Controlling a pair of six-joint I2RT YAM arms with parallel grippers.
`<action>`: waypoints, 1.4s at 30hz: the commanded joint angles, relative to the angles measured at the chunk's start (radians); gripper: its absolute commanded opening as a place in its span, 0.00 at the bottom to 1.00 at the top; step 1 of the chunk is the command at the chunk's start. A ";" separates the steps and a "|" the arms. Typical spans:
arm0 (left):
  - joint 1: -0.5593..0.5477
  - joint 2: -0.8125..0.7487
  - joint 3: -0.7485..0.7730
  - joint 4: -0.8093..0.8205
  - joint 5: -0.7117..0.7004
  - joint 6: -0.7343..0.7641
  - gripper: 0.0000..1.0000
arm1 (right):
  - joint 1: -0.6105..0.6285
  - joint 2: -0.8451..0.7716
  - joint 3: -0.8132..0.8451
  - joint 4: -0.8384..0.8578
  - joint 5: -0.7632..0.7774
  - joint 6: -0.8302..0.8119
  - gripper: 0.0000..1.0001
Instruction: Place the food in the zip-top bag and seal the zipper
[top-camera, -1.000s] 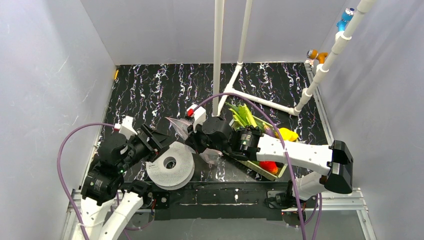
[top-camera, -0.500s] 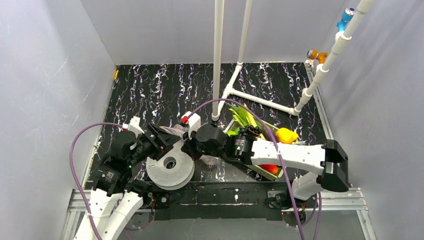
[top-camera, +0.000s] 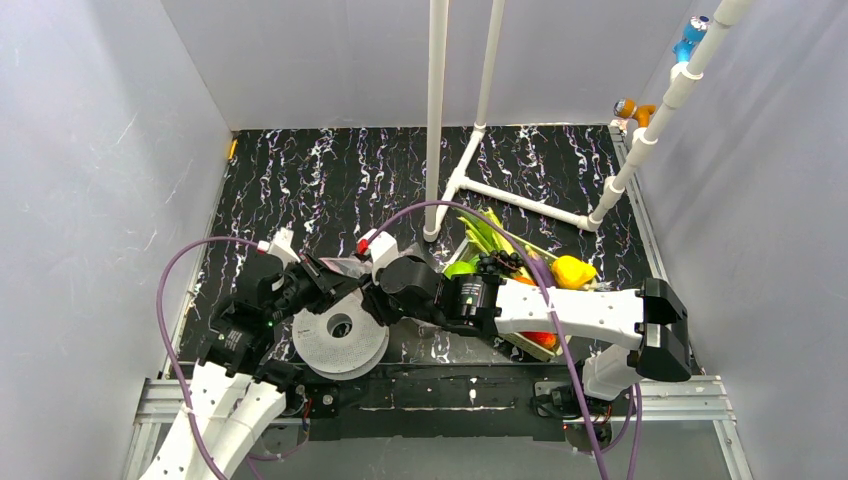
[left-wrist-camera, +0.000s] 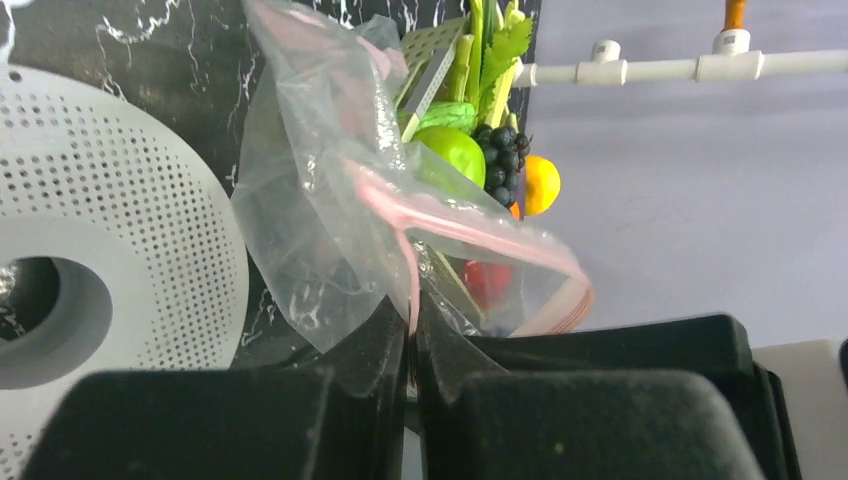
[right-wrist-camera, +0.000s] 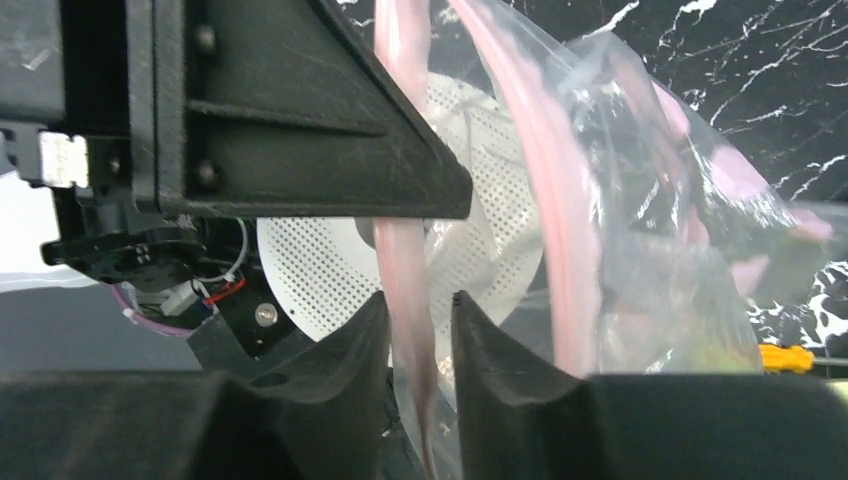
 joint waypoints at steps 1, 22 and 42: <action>0.000 -0.015 0.017 0.009 -0.036 0.139 0.00 | 0.004 -0.009 0.053 -0.050 0.011 0.032 0.48; 0.001 0.147 0.318 -0.273 -0.099 0.578 0.00 | -0.019 -0.066 0.305 -0.364 0.195 0.015 0.90; 0.000 0.182 0.376 -0.316 -0.089 0.498 0.00 | 0.021 0.221 0.603 -0.536 0.406 0.075 0.51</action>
